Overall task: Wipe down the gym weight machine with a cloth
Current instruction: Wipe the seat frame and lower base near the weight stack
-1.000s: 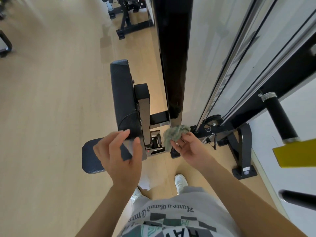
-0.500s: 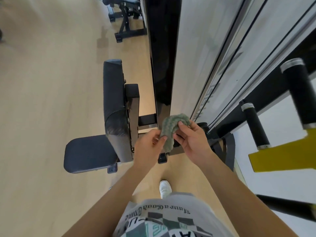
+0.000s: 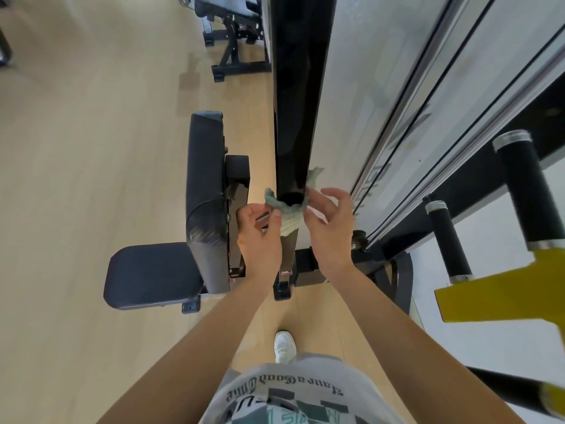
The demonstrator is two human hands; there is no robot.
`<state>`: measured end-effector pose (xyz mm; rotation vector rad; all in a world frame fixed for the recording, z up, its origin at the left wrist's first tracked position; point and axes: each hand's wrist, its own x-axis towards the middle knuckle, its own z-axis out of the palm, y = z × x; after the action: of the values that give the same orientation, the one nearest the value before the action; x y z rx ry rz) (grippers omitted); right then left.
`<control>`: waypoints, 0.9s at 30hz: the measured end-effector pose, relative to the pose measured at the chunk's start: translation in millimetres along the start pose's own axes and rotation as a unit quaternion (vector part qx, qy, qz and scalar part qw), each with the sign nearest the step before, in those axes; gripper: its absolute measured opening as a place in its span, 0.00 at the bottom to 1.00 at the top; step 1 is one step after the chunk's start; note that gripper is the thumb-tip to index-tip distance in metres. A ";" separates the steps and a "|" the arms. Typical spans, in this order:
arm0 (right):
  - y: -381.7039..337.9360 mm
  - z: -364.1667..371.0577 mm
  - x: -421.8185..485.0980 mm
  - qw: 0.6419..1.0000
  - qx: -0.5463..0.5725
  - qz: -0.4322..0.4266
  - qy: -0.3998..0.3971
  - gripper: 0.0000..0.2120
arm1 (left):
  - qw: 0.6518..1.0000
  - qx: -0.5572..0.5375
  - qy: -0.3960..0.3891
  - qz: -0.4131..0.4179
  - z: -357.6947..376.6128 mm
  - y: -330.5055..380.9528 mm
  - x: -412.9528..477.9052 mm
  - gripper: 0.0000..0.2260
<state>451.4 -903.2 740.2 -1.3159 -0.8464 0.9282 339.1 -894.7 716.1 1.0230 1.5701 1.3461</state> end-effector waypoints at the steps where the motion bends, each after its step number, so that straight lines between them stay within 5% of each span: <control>1: 5.9 -0.7 1.0 0.999 -0.032 -0.022 -0.018 0.17 | 1.000 -0.003 -0.002 0.006 2.4 0.0 -0.9 0.11; 10: 50.8 -3.7 17.4 0.987 -0.138 0.001 -0.076 0.16 | 0.999 0.027 -0.018 0.009 14.9 -14.7 6.6 0.13; 21: 83.5 5.2 18.6 0.977 -0.210 0.038 -0.023 0.11 | 0.994 0.061 -0.046 -0.080 22.0 -64.3 13.9 0.15; 27: 122.1 1.8 21.7 0.968 -0.237 0.076 -0.014 0.13 | 0.994 0.069 -0.063 -0.061 20.0 -114.5 25.0 0.16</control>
<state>449.4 -879.7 618.4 -1.8034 -1.0418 0.8958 340.9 -876.3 598.7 1.0567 1.6212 1.0814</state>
